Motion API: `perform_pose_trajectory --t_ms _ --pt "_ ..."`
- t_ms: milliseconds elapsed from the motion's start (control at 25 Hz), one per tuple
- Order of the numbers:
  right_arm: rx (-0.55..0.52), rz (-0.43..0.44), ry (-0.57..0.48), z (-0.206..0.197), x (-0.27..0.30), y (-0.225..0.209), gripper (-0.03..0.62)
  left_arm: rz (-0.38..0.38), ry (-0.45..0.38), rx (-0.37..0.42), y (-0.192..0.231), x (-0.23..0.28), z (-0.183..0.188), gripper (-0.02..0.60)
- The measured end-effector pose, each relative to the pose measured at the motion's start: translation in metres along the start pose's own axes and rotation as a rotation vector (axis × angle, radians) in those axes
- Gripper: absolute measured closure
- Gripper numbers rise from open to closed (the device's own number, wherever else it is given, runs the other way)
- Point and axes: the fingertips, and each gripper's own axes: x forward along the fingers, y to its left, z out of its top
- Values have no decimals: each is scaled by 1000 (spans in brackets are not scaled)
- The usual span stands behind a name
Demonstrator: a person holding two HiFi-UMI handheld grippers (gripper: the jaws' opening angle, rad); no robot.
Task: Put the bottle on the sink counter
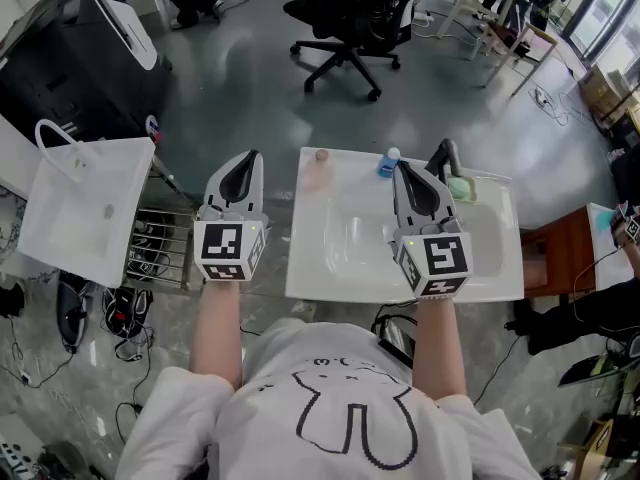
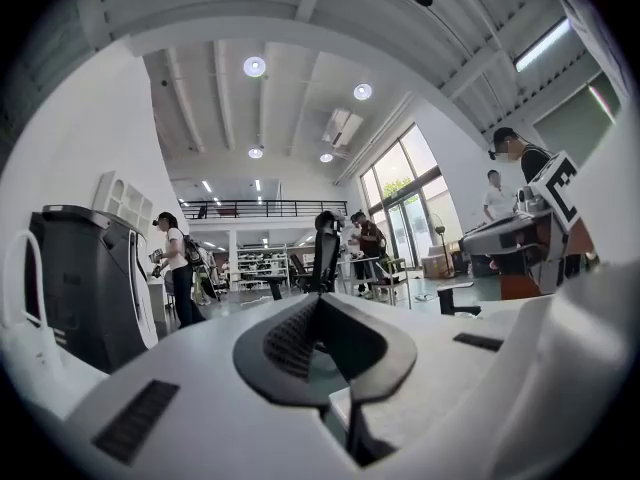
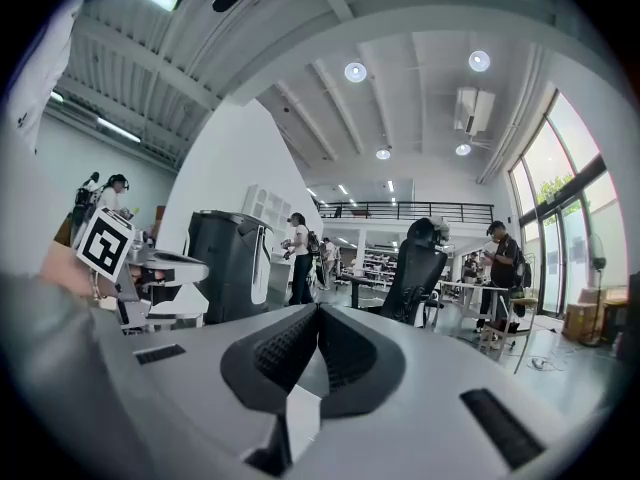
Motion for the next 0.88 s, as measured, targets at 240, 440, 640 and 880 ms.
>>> perform_pose_trajectory --t_ms 240,440,640,880 --pt "-5 -5 -8 5 -1 -1 566 6 -19 10 4 -3 10 572" --pt "-8 -15 -17 10 -3 -2 566 4 -34 20 5 -5 20 572" --pt "-9 -22 -24 14 -7 -3 566 -1 -51 30 4 -9 30 572" --pt "-8 -29 -26 13 -11 -2 566 -5 -62 38 3 -13 35 572"
